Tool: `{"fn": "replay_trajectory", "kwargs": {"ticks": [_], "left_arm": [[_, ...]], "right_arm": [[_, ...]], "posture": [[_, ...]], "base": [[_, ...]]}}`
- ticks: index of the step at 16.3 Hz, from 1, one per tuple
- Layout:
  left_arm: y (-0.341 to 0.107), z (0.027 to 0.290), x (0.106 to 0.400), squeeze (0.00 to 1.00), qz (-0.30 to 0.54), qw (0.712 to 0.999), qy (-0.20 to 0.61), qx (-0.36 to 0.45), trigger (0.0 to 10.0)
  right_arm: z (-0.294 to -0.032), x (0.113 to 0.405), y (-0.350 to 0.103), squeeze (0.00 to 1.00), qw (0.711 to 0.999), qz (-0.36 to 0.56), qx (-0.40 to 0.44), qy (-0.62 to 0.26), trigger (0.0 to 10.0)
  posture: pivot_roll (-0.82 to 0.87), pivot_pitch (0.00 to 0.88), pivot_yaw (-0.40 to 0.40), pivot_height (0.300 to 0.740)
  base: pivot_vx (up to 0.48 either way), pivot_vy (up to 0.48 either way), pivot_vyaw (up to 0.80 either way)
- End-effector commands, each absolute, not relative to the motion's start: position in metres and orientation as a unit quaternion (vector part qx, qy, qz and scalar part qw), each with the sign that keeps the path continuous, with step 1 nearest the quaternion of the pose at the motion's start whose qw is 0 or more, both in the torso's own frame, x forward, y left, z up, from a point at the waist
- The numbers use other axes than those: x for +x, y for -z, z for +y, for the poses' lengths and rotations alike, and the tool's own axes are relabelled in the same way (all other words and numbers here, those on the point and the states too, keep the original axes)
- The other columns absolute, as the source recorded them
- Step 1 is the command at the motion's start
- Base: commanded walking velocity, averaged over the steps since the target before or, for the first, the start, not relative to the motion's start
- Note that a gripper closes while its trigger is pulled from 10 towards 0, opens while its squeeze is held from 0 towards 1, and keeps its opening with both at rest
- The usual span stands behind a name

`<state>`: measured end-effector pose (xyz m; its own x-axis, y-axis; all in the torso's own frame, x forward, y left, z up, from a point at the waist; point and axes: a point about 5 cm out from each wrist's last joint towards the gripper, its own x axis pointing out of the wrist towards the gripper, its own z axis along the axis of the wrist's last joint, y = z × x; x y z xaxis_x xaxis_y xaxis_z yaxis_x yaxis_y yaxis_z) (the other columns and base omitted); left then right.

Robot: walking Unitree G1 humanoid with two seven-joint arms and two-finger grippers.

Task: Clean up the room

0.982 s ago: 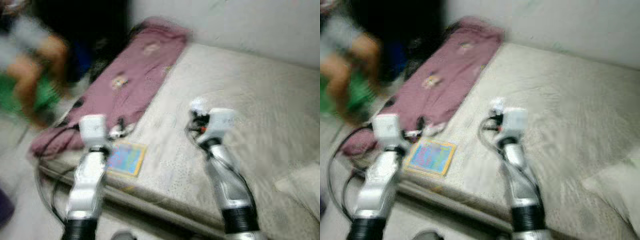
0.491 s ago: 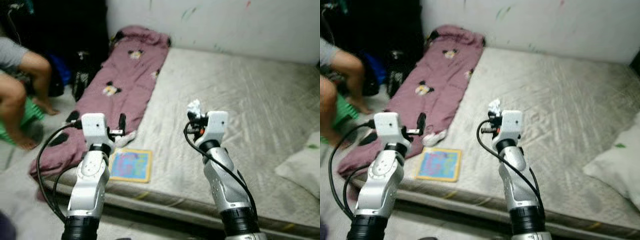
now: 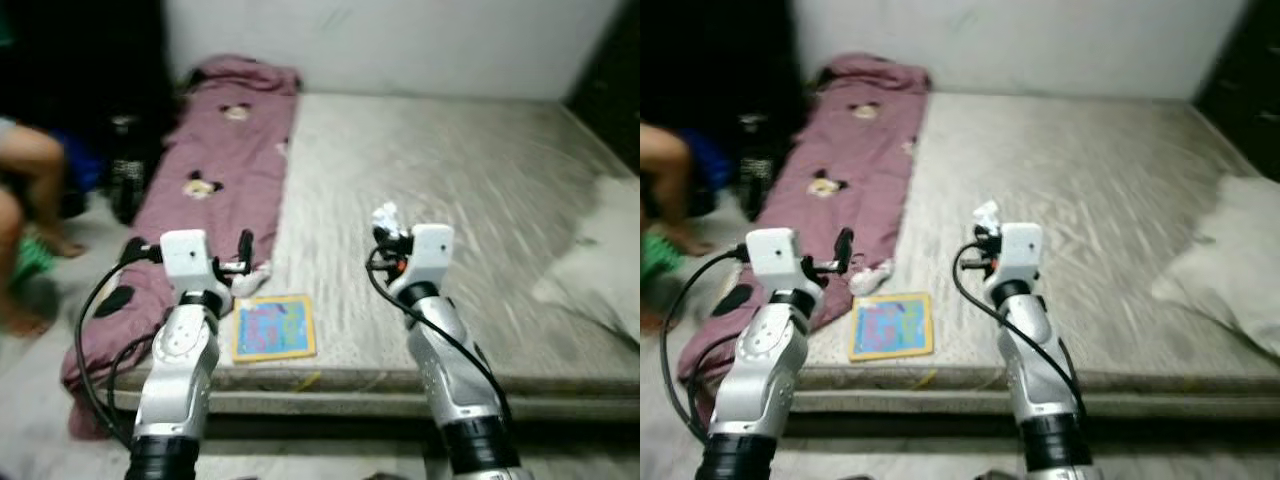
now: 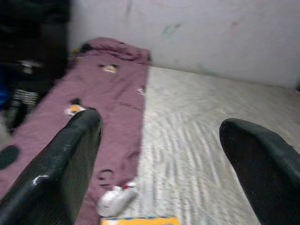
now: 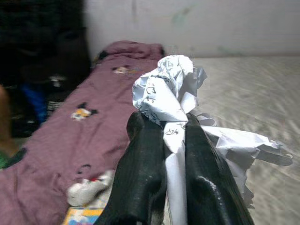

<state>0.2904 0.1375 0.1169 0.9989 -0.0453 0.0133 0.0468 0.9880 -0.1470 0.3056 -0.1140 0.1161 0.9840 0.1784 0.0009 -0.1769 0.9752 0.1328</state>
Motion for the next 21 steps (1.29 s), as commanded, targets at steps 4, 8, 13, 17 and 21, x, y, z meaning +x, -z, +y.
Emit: {"fn": "replay_trajectory", "kwargs": {"ticks": [4, 8, 13, 17, 21], "left_arm": [[-0.1207, 0.1334, 0.2915, 0.00, -0.012, 0.996, 0.035, -0.085, 10.0], [-0.1208, 0.1337, 0.2918, 0.00, -0.012, 0.996, 0.030, -0.086, 10.0], [-0.1210, 0.1333, 0.2919, 0.00, -0.011, 0.996, 0.033, -0.086, 10.0], [-0.1216, 0.1337, 0.2920, 0.00, -0.012, 0.996, 0.034, -0.085, 10.0], [-0.1272, 0.1393, 0.2918, 0.00, -0.034, 0.997, 0.021, -0.062, 10.0]], "right_arm": [[-0.1150, 0.3047, -0.1162, 0.00, 0.994, 0.004, 0.065, -0.092, 10.0], [-0.1147, 0.3049, -0.1162, 0.00, 0.993, 0.004, 0.063, -0.096, 10.0], [-0.1120, 0.3041, -0.1164, 0.00, 0.992, 0.003, 0.063, -0.106, 10.0], [-0.1086, 0.3026, -0.1216, 0.00, 0.989, -0.012, 0.084, -0.119, 10.0], [-0.1065, 0.3030, -0.1206, 0.00, 0.990, -0.006, 0.078, -0.119, 10.0]], "posture": [[0.05, 0.000, 0.004, 0.740], [0.05, 0.000, 0.003, 0.740], [0.05, 0.000, 0.005, 0.740], [0.05, 0.000, 0.005, 0.740], [0.05, 0.000, 0.006, 0.740]], "base": [[0.000, 0.480, 0.00], [0.000, 0.480, 0.00], [0.000, 0.480, 0.00], [0.000, 0.480, 0.00], [0.000, 0.360, 0.00]]}}
